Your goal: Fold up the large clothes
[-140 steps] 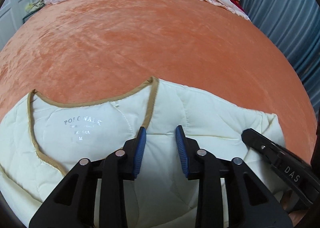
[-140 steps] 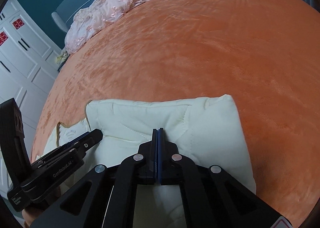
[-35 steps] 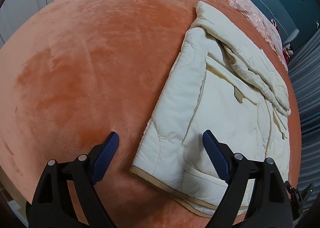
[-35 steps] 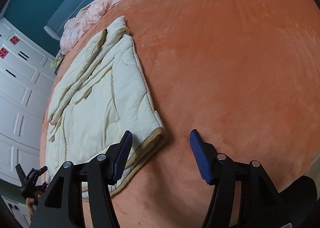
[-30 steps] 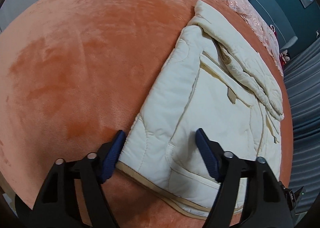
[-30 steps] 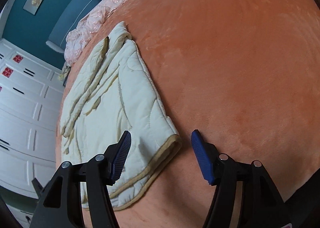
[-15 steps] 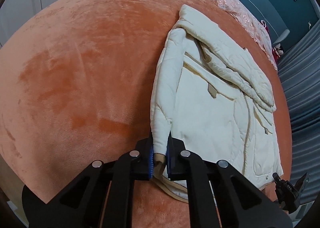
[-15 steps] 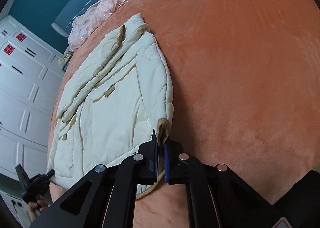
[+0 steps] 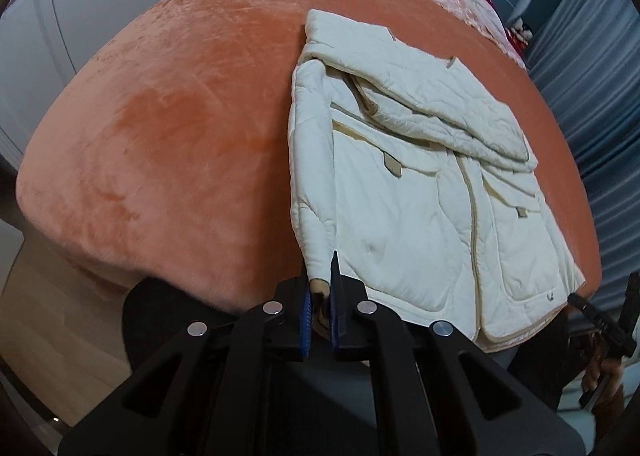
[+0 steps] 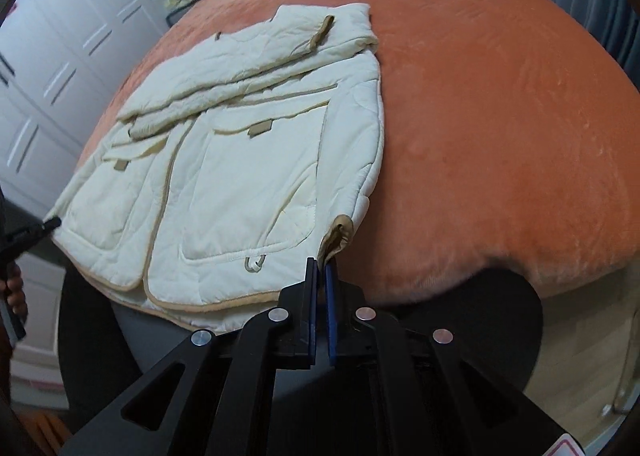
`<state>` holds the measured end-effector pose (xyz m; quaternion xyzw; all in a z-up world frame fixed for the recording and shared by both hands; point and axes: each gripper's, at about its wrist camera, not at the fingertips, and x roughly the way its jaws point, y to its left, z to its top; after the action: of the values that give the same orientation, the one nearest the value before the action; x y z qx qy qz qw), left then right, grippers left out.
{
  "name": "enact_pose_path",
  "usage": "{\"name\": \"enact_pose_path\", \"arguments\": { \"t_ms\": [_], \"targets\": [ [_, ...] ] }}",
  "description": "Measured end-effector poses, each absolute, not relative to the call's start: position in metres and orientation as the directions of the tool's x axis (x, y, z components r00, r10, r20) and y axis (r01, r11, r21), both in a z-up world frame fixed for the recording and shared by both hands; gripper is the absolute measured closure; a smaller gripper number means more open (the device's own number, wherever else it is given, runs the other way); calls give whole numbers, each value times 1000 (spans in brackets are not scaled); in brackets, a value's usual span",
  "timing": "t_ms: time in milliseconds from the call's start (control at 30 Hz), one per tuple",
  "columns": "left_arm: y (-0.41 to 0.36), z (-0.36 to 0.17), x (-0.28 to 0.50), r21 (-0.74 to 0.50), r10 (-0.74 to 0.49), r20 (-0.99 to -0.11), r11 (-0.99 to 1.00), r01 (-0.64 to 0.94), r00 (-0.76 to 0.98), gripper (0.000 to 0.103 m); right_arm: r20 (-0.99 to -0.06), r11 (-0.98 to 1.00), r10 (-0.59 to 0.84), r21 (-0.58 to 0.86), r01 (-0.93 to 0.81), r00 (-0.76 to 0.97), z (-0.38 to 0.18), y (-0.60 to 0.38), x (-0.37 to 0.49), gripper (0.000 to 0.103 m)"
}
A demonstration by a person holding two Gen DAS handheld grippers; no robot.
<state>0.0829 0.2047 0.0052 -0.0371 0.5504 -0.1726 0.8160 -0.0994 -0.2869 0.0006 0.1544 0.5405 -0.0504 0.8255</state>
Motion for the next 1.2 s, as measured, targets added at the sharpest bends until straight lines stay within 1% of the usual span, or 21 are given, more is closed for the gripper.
{"name": "enact_pose_path", "arguments": {
  "t_ms": [67,200,300,367,467,600,733,833,900,1133,1200],
  "targets": [
    [214,11,51,-224,-302,-905,937,270,299,98,-925,954,105,197,226,365,9,-279,-127,100],
    [232,26,-6,-225,-289,-926,939,259,244,98,-936,944,150,232,236,319,26,-269,-181,100],
    [240,40,-24,-238,-296,-918,944,230,265,98,-929,934,159,251,254,336,40,-266,-201,100],
    [241,51,-19,-262,-319,-900,941,214,298,98,-908,933,145,257,250,393,56,-269,-196,100],
    [237,77,3,-278,-349,-847,934,224,402,98,-848,942,105,252,220,519,85,-274,-177,100],
    [213,110,44,-242,-352,-749,934,263,561,98,-729,947,43,248,206,684,122,-287,-124,100],
    [192,118,98,-258,-353,-687,936,240,635,98,-645,932,-13,268,242,764,128,-303,-66,100],
    [177,108,137,-243,-322,-676,947,212,662,98,-614,915,-36,297,272,789,118,-314,-24,100],
    [167,97,162,-227,-296,-683,955,190,668,98,-611,903,-53,309,299,790,113,-324,-1,100],
    [127,60,234,-128,-190,-725,982,141,662,97,-631,867,-101,323,379,769,81,-342,65,100],
    [118,49,247,-117,-171,-741,985,125,650,97,-641,861,-113,318,397,759,71,-345,81,100]
  ]
}}
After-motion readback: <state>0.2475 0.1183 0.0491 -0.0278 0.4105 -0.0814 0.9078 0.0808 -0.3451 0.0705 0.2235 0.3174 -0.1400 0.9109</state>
